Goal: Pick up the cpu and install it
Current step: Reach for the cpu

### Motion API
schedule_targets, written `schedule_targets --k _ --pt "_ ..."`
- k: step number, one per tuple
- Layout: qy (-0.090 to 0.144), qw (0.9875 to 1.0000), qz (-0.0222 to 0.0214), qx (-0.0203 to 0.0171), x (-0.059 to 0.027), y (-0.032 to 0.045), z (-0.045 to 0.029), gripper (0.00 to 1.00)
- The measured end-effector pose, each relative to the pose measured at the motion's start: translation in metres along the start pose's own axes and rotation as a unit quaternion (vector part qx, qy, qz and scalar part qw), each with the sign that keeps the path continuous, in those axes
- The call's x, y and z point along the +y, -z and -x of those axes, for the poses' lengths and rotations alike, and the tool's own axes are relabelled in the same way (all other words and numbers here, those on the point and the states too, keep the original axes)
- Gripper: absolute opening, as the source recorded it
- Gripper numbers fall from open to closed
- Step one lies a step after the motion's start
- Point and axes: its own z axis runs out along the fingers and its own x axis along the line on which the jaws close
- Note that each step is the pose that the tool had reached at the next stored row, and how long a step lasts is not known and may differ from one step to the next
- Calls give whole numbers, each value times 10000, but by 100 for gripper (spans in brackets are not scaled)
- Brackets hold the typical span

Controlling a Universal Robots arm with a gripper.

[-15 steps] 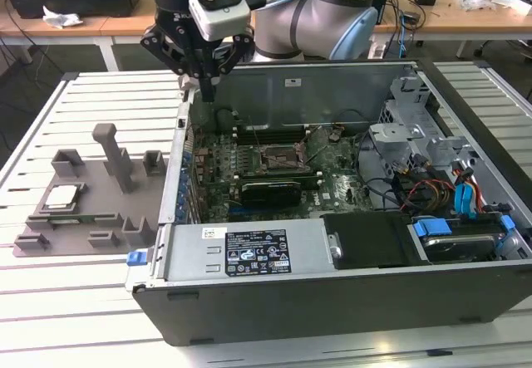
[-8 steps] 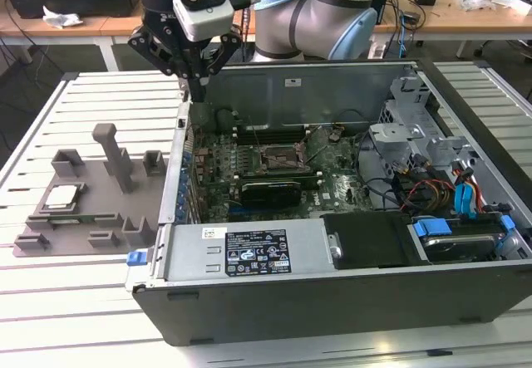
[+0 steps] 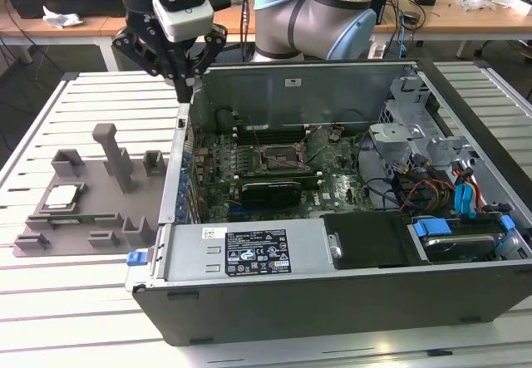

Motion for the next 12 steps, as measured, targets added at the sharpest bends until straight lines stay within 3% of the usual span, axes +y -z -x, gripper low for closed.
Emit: schedule_targets --k 6,12 --pt "0 10000 0 0 -7 3 -101 11" --pt "0 10000 0 0 -11 4 -142 11"
